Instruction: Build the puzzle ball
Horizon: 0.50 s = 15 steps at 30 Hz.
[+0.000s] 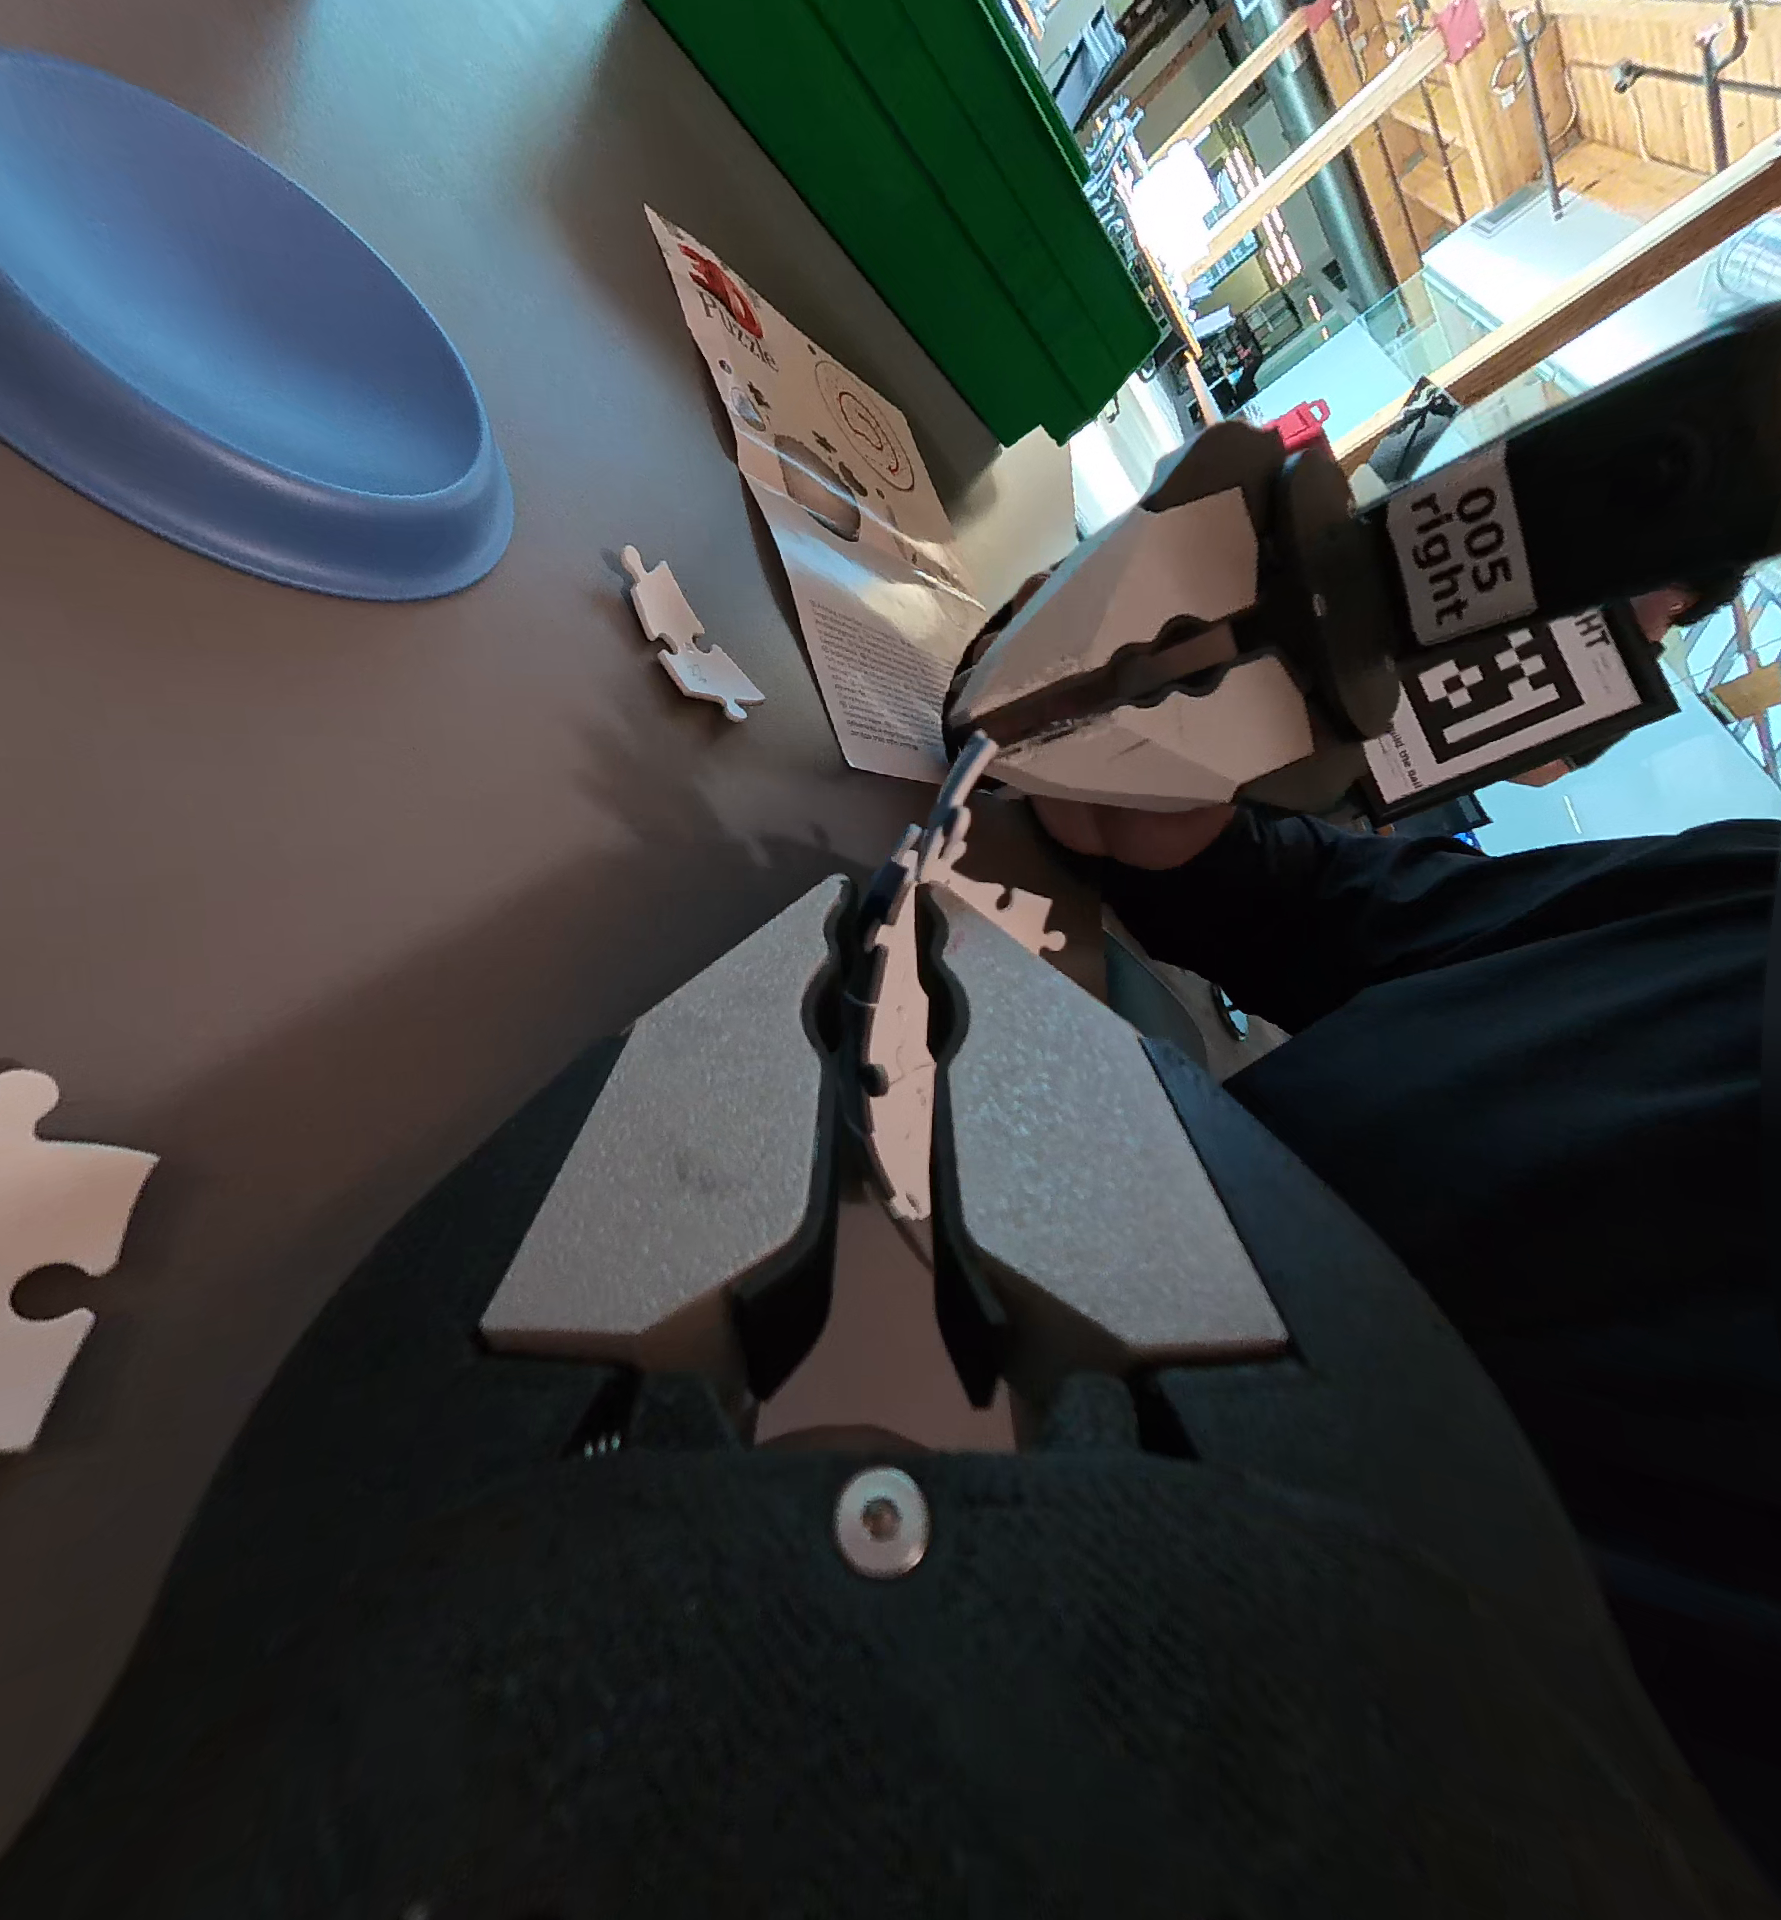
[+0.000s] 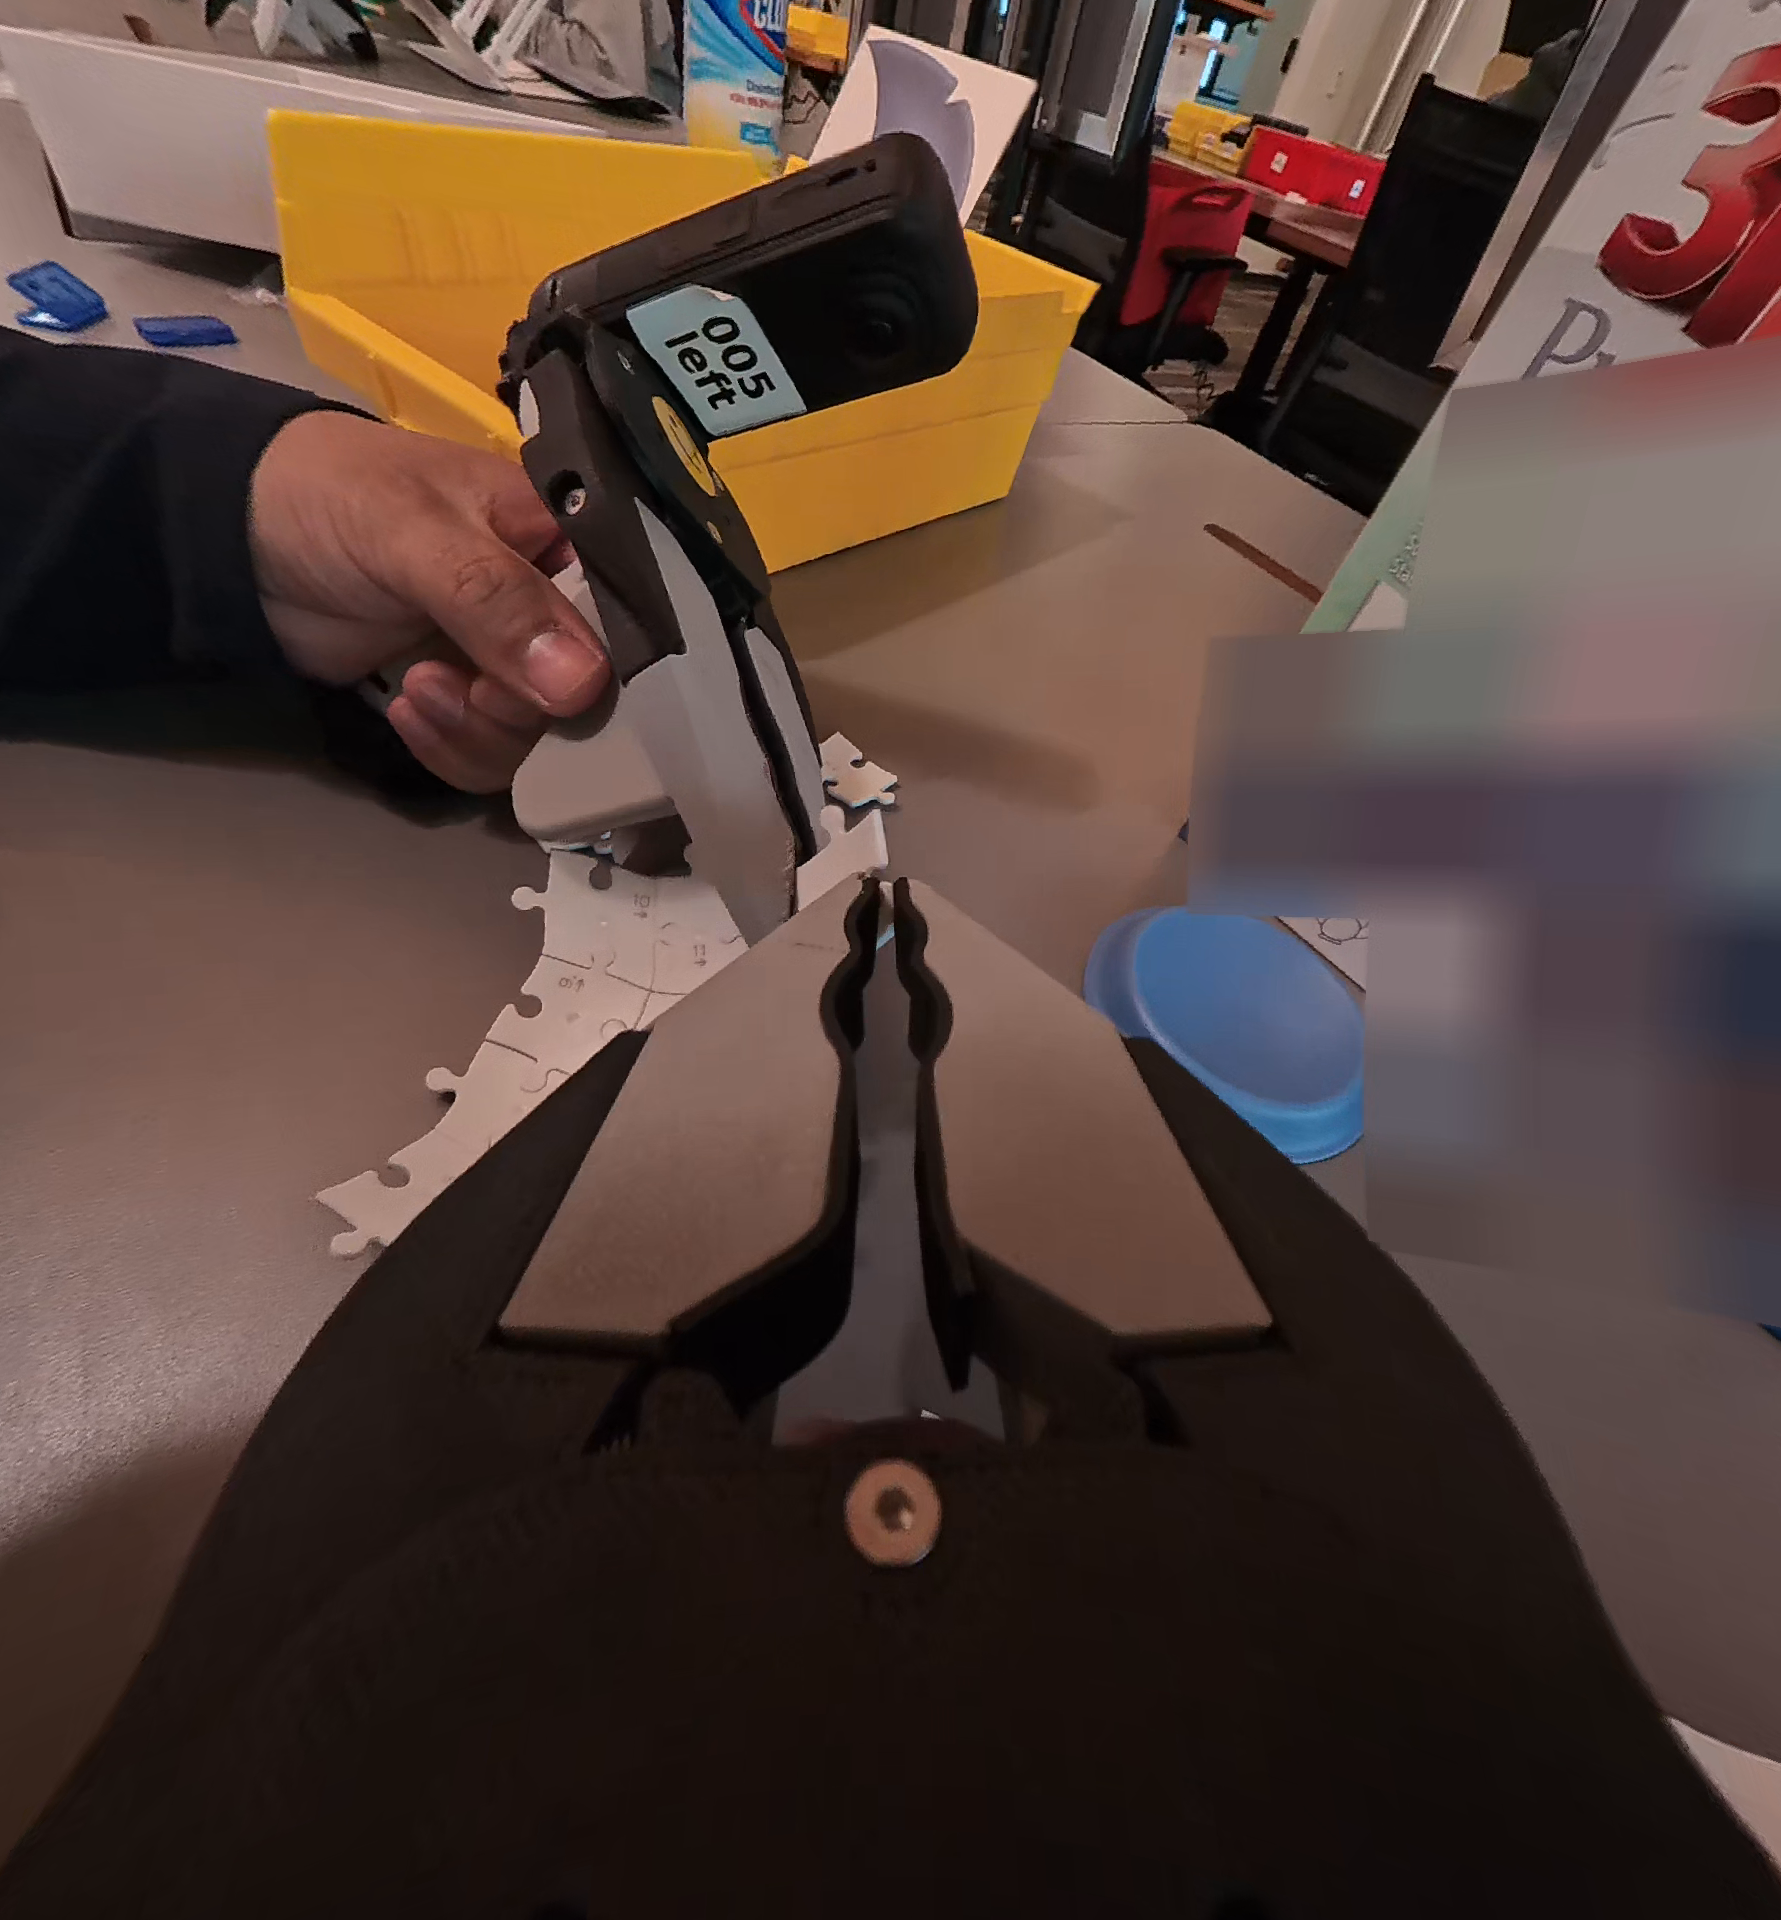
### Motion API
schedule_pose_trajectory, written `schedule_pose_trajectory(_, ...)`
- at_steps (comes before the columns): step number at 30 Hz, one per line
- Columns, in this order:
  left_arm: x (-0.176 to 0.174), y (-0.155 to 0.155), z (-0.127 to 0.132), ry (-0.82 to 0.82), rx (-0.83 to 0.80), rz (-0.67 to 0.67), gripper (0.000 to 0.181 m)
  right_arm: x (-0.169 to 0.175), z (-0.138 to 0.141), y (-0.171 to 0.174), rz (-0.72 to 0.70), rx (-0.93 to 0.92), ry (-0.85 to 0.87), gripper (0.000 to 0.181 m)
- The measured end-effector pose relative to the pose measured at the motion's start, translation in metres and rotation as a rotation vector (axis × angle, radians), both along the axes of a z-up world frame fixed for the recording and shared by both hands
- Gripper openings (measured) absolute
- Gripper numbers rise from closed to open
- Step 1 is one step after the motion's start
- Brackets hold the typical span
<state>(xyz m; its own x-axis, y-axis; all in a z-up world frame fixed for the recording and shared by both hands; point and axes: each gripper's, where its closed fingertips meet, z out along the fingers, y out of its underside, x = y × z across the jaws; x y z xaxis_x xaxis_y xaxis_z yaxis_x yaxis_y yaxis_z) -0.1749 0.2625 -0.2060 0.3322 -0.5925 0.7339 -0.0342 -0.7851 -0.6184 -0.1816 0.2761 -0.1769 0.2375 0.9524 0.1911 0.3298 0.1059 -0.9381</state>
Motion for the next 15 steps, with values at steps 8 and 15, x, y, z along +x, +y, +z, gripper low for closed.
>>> schedule_pose_trajectory(8, 0.0002, -0.0002, 0.0017, -0.016, -0.002, -0.001, 0.009, 0.0011, 0.0013, -0.0021, -0.039, 0.05, 0.001, 0.0)
schedule_pose_trajectory(15, -0.0003, 0.0007, 0.0033, -0.03, -0.005, 0.005, 0.01, 0.0023, -0.0009, -0.0033, -0.061, 0.082, -0.021, 0.0)
